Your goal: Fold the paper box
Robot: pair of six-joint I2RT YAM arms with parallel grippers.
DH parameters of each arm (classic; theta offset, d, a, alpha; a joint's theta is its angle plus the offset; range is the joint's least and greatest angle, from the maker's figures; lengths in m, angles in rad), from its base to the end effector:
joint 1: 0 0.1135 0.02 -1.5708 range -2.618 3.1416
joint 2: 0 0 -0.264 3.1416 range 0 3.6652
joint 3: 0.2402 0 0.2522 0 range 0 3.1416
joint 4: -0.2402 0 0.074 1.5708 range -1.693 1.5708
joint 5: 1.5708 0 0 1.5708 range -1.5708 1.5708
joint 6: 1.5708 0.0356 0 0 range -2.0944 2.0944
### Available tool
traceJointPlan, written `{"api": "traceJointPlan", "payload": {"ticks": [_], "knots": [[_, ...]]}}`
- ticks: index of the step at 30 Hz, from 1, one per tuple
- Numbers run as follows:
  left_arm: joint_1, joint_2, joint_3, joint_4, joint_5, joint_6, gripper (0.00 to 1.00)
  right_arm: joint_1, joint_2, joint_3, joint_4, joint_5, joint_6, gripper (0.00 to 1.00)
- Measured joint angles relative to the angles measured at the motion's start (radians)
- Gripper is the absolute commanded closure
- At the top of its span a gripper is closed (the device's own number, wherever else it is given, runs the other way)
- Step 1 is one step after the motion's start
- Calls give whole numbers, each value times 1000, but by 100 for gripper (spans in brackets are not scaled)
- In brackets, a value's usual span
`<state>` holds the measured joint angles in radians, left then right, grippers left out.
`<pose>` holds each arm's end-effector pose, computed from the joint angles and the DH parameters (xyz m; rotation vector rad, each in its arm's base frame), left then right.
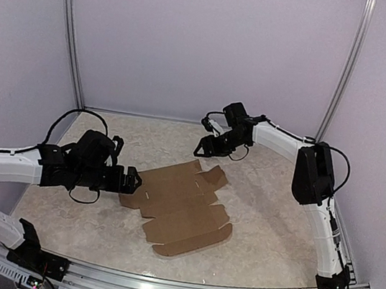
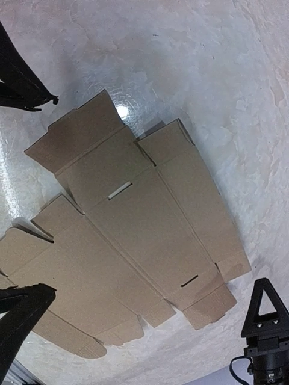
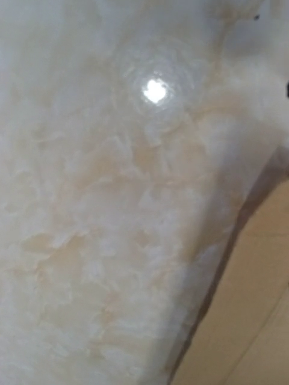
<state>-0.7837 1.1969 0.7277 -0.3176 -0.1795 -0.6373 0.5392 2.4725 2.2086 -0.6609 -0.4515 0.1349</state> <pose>0.1789 -0.1693 0.2248 0.0862 2.3930 -0.4819 0.4580 0.2922 0.1866 -0.7050 2.4624 0.8362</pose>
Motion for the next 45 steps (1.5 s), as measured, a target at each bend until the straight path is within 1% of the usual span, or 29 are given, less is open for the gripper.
{"api": "traceJointPlan", "payload": {"ticks": [9,19,21,25,28,35,40,45], "knots": [[25,-52,-60,27,20,-53,1,-8,93,18,11,-108,64,54],[76,-74,-103,68,56,-79,1,-8,103,13,38,-175,76,77],[83,-74,-109,74,68,-80,1,-8,103,0,47,-180,76,83],[96,-74,-112,90,82,-84,1,-8,103,-38,56,-187,69,100],[108,-74,-113,98,90,-85,1,-8,90,-63,75,-204,68,100],[155,-82,-127,108,98,-88,1,-11,-38,-249,138,-155,65,100],[205,-91,-128,121,125,-77,1,-12,-170,-453,231,-91,95,100],[230,-62,-119,149,175,-60,1,-12,-310,-681,388,-5,164,100]]}}
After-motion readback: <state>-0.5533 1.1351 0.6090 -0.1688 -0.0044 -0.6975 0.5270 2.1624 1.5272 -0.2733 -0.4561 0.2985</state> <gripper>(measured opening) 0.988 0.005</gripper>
